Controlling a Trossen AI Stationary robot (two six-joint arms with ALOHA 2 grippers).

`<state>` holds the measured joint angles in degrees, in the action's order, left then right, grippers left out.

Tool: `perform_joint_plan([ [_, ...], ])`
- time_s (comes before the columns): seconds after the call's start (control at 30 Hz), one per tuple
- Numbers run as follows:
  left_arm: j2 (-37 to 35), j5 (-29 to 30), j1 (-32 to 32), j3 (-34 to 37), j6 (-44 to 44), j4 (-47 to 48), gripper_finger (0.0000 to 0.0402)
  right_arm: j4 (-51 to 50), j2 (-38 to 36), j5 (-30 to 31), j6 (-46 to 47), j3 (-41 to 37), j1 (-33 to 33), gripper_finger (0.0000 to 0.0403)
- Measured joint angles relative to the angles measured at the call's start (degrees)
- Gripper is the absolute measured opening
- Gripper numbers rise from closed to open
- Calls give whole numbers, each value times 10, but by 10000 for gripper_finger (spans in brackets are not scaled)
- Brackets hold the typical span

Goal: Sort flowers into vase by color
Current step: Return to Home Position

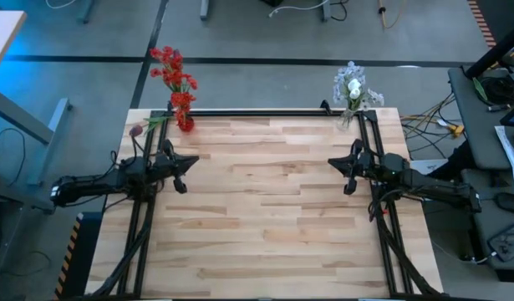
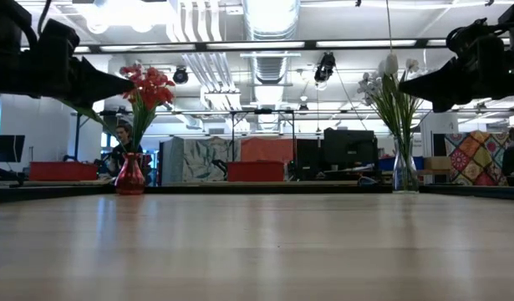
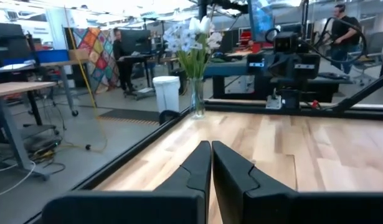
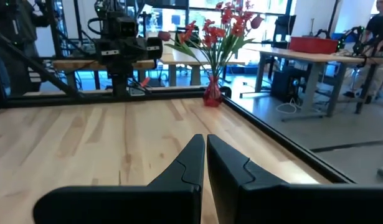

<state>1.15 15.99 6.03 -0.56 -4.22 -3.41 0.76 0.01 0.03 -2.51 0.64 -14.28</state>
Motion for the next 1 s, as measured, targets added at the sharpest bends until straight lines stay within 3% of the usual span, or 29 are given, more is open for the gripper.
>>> perform_joint_plan([
  [0.33,11,5,4,0,46,0,0,1,1,1,4,0,0,13],
  [0.67,46,5,4,0,48,-2,0,0,29,1,64,0,0,13],
  [1.0,68,5,5,0,48,-2,0,0,39,1,49,0,0,13],
])
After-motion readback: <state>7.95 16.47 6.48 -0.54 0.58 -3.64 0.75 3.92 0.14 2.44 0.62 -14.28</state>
